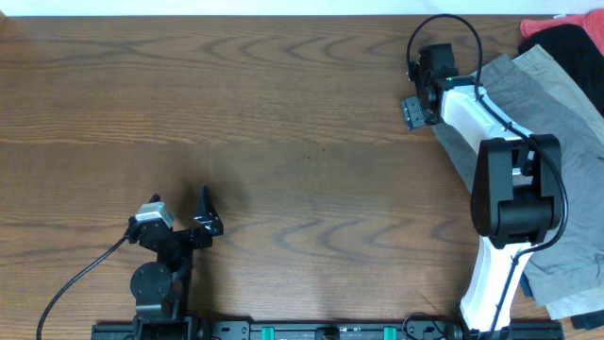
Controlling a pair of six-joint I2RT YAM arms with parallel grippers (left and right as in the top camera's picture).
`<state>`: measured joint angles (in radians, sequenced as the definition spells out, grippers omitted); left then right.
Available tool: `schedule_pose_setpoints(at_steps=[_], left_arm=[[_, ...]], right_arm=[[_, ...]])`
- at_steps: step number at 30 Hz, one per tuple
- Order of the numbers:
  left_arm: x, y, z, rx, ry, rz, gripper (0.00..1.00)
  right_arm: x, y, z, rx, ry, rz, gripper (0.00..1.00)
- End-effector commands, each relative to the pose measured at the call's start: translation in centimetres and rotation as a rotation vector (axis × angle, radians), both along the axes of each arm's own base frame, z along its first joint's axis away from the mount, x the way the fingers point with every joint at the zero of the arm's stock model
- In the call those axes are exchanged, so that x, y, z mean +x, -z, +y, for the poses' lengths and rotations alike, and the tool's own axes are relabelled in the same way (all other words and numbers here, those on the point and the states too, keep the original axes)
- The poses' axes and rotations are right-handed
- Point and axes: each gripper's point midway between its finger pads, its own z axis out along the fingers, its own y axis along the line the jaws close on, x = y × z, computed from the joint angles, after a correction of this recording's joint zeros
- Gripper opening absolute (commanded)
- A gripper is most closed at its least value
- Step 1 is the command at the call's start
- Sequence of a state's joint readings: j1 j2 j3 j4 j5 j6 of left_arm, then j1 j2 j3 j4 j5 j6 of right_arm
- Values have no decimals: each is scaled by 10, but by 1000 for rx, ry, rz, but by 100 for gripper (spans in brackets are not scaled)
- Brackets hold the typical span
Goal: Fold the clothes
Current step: 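Reach the right gripper to the grey shorts' waistband and grasp it, then drag the grey shorts leftward with the right gripper and release flat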
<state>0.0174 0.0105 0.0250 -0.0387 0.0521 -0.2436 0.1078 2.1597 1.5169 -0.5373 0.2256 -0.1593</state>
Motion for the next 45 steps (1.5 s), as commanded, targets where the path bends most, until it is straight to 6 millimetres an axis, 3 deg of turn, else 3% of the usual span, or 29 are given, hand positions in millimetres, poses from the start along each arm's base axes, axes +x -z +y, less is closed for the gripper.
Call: schedule_pose_setpoints(at_steps=[1, 4, 9, 16, 19, 24, 32, 34, 36, 39, 42, 45], left_arm=[[-1, 16, 1, -1, -9, 42, 98], [-1, 16, 1, -1, -9, 42, 98], [-1, 16, 1, -1, -9, 42, 98], [-1, 16, 1, -1, -9, 42, 98], [-1, 16, 1, -1, -9, 42, 98], [-1, 16, 1, -1, -9, 42, 98], [-1, 16, 1, -1, -9, 42, 98], [-1, 16, 1, -1, -9, 42, 98], [-1, 16, 1, -1, -9, 42, 98], [-1, 16, 1, -1, -9, 42, 98], [-1, 16, 1, -1, -9, 42, 98], [-1, 16, 1, -1, -9, 42, 98]], right_arm=[[-1, 16, -15, -31, 12, 32, 74], [-3, 23, -27, -32, 35, 48, 68], [-6, 27, -40, -21, 61, 63, 46], [-4, 25, -35, -4, 86, 50, 1], [3, 15, -33, 8, 115, 19, 1], [20, -28, -30, 52, 190, -71, 1], [23, -131, -21, 98, 187, -251, 1], [19, -161, -1, 147, 139, -300, 1], [15, -177, 17, 195, 94, -321, 1], [5, -206, 62, 290, -17, -356, 1], [-8, -221, 108, 354, -96, -368, 1], [-25, -221, 160, 405, -190, -341, 1]])
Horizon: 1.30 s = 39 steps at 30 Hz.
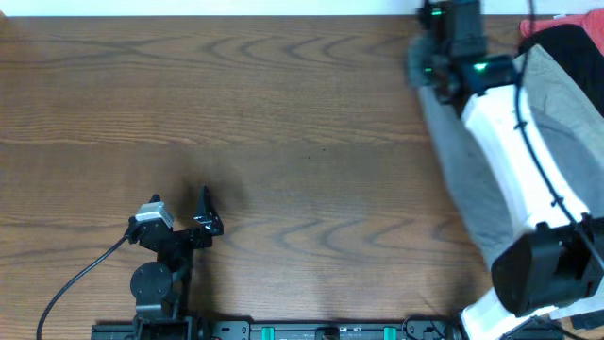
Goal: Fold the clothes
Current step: 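Drag the grey shorts leftward with the right gripper and release flat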
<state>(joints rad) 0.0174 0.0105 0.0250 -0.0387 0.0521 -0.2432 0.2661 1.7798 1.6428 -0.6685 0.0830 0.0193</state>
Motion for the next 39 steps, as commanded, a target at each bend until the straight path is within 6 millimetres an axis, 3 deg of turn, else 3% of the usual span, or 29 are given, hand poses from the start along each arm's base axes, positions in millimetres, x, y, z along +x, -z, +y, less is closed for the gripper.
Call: schedule_pose_setpoints(at_steps=[1, 7, 11, 15, 22, 24, 25, 27, 28, 32, 39], left_arm=[[-1, 16, 1, -1, -9, 42, 98], [-1, 16, 1, -1, -9, 42, 98], [-1, 16, 1, -1, -9, 42, 98], [-1, 16, 1, -1, -9, 42, 98], [-1, 16, 1, -1, -9, 42, 98], [-1, 16, 1, -1, -9, 42, 98], [-1, 16, 1, -1, -9, 42, 98], [-1, 16, 1, -1, -9, 42, 98], [-1, 16, 1, -1, -9, 42, 98], [-1, 16, 1, -1, -9, 42, 98], [-1, 16, 1, -1, -9, 42, 98]], right_arm=[[-23, -7, 80, 109, -178, 13, 1], [-88, 25, 195, 177, -426, 145, 1], [-135, 48, 252, 200, -538, 236, 1], [-160, 56, 271, 161, -563, 255, 2], [-194, 35, 287, 283, -653, 332, 5], [-196, 30, 280, 284, -648, 342, 38], [-197, 27, 275, 280, -640, 347, 67], [-196, 21, 261, 258, -624, 345, 93], [-194, 18, 251, 242, -599, 342, 99], [-178, 5, 187, 139, -405, 328, 99], [-163, -18, 32, -20, 70, 330, 99]])
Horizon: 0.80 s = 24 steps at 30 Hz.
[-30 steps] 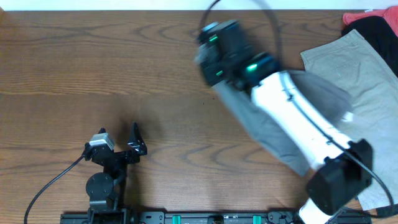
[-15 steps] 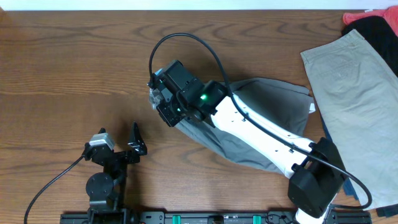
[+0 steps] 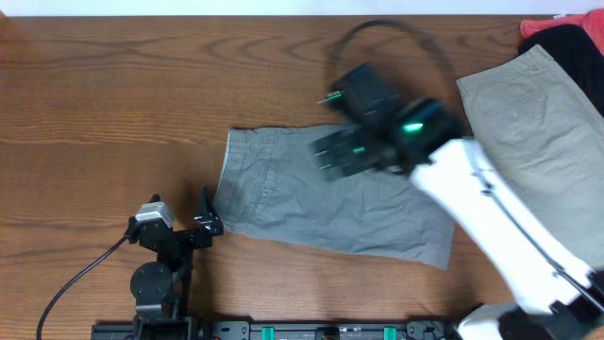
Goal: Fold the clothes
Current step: 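Drag the grey shorts leftward with the right gripper and release flat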
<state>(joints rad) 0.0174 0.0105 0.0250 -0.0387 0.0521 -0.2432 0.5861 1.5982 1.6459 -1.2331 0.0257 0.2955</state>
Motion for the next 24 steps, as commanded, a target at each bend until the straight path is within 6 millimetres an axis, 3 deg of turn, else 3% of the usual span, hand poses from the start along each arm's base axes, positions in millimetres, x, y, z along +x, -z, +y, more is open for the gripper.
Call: schedule_pose_setpoints(at_steps=[1, 8, 15, 20, 24], left_arm=[[-1, 16, 1, -1, -9, 42, 98], [-1, 16, 1, -1, -9, 42, 98], [-1, 16, 1, -1, -9, 42, 98], [-1, 16, 1, -1, -9, 42, 98], [-1, 16, 1, -1, -9, 42, 98]], right_arm=[[15, -19, -66, -106, 212, -72, 99], [10, -2, -138, -194, 396, 36, 99], [28, -4, -217, -158, 673, 11, 99], [23, -1, -244, -53, 776, 61, 99], [24, 0, -246, -3, 791, 72, 99]])
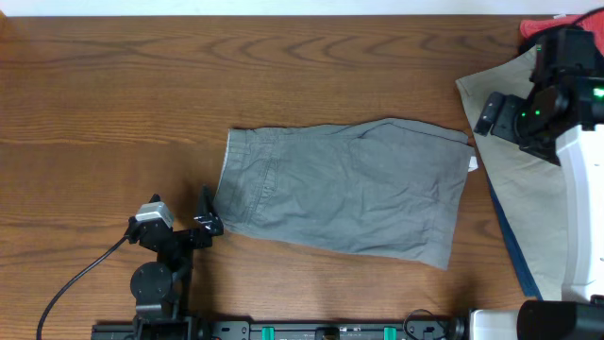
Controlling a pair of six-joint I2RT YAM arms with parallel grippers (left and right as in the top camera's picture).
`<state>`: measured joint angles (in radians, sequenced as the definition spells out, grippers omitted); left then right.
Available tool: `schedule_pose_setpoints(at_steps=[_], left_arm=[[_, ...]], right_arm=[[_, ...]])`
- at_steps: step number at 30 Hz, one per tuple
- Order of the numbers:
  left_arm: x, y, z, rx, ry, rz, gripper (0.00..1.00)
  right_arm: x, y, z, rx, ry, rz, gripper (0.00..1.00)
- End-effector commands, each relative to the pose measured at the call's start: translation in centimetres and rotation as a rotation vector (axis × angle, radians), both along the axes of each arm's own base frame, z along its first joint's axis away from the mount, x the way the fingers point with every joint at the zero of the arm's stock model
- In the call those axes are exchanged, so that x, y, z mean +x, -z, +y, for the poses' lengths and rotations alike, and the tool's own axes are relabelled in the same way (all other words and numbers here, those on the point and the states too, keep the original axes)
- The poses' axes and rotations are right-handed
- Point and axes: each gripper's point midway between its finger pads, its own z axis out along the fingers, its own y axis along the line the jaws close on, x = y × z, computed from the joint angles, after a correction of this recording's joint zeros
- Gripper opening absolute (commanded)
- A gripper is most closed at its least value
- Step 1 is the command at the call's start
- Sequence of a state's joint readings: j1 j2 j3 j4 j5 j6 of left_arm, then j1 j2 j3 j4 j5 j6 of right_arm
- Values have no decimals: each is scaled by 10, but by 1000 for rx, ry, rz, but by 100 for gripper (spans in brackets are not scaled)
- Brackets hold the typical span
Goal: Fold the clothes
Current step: 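Drag the grey shorts leftward with the right gripper and release flat, then reach the left gripper to the shorts' left waistband edge and grasp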
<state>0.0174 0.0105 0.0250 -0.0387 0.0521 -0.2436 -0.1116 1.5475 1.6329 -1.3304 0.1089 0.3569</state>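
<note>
A pair of grey shorts (344,189) lies spread flat at the table's middle, waistband to the left and leg hems to the right. My right gripper (488,112) hovers off the shorts' upper right corner, over a khaki garment (514,85), and holds nothing. Tucked in at the front left is my left gripper (207,215), its tip just beside the shorts' lower left corner. How far the left fingers are parted does not show.
A pile of clothes fills the right edge: the khaki piece, a black one (571,38) and a red one (540,25) at the far corner, a blue edge (510,247) underneath. Bare wooden table (142,85) lies left and behind.
My right gripper was over the middle of the shorts; it is now back at the right, above the khaki garment. The shorts' right half now shows, lying flat. The left arm has not moved.
My right gripper was first at the grey garment on the pile at the right. Then it was at the far edge with grey cloth hanging under the arm. Later the shorts lay spread at the middle with the gripper above them, and now they lie free.
</note>
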Motion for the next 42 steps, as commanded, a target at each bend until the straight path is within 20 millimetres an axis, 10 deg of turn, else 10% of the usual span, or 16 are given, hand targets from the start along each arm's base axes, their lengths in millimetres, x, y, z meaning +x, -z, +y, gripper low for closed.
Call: schedule_pose_setpoints(at_steps=[1, 11, 21, 29, 42], left_arm=[[-1, 16, 1, -1, -9, 42, 98], [0, 15, 0, -24, -3, 41, 98], [-13, 7, -72, -631, 343, 129, 98], [-22, 1, -89, -627, 463, 139, 98], [-21, -66, -89, -280, 526, -78, 98]], right_arm=[[0, 4, 5, 69, 11, 2, 99], [0, 4, 5, 70, 11, 3, 99], [0, 4, 5, 70, 11, 2, 99], [0, 4, 5, 70, 11, 2, 99], [0, 4, 5, 70, 11, 2, 99]])
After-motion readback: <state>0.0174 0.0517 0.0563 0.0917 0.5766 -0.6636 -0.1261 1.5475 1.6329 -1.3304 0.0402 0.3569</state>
